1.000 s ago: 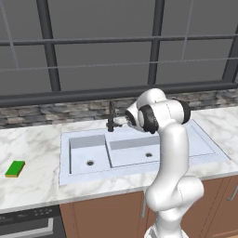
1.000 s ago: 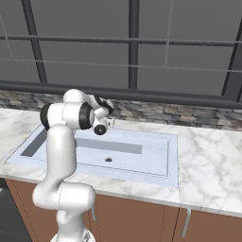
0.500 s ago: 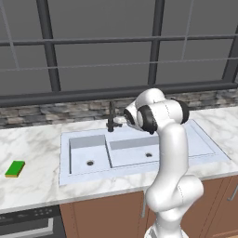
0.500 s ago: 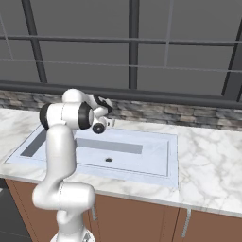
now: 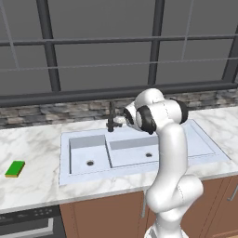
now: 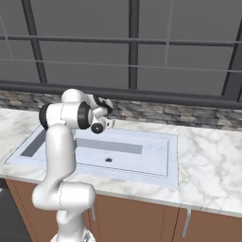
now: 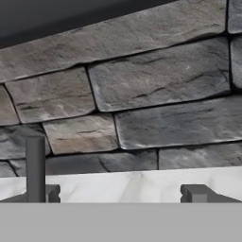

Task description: Soak the sponge with water for a few seconds and then drop it inside the sink.

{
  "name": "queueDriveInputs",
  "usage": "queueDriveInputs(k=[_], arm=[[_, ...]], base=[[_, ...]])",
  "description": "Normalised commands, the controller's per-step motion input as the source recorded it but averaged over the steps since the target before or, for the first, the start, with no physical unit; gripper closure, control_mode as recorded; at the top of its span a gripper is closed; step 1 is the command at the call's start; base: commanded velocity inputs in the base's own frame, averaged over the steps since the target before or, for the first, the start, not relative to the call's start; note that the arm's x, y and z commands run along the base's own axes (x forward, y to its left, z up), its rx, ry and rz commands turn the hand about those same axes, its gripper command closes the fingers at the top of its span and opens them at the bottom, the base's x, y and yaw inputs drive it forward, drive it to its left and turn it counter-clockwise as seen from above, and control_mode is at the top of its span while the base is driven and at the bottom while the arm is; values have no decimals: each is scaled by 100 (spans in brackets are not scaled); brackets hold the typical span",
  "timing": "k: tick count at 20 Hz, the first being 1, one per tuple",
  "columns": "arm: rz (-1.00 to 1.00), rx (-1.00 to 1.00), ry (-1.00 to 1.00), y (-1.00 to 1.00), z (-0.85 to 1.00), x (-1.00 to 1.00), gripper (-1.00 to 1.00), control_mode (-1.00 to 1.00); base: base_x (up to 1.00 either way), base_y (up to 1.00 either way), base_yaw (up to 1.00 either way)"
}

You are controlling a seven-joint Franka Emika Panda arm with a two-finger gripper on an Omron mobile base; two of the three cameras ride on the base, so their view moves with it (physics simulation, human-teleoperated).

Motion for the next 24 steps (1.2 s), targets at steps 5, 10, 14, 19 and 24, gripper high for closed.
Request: queueDriveInputs(k=[5, 10, 14, 19, 24], arm=[[-3, 0, 0, -59, -28, 3, -100, -100], [-6, 0, 0, -68, -37, 0, -100, -100], [-8, 0, 0, -79, -50, 0, -100, -100], [-9, 0, 4, -81, -58, 0, -100, -100], [-9, 0, 8, -82, -61, 0, -100, -100]], base=[[0, 0, 0], [0, 0, 0], [0, 0, 0], [0, 0, 0], [0, 0, 0]])
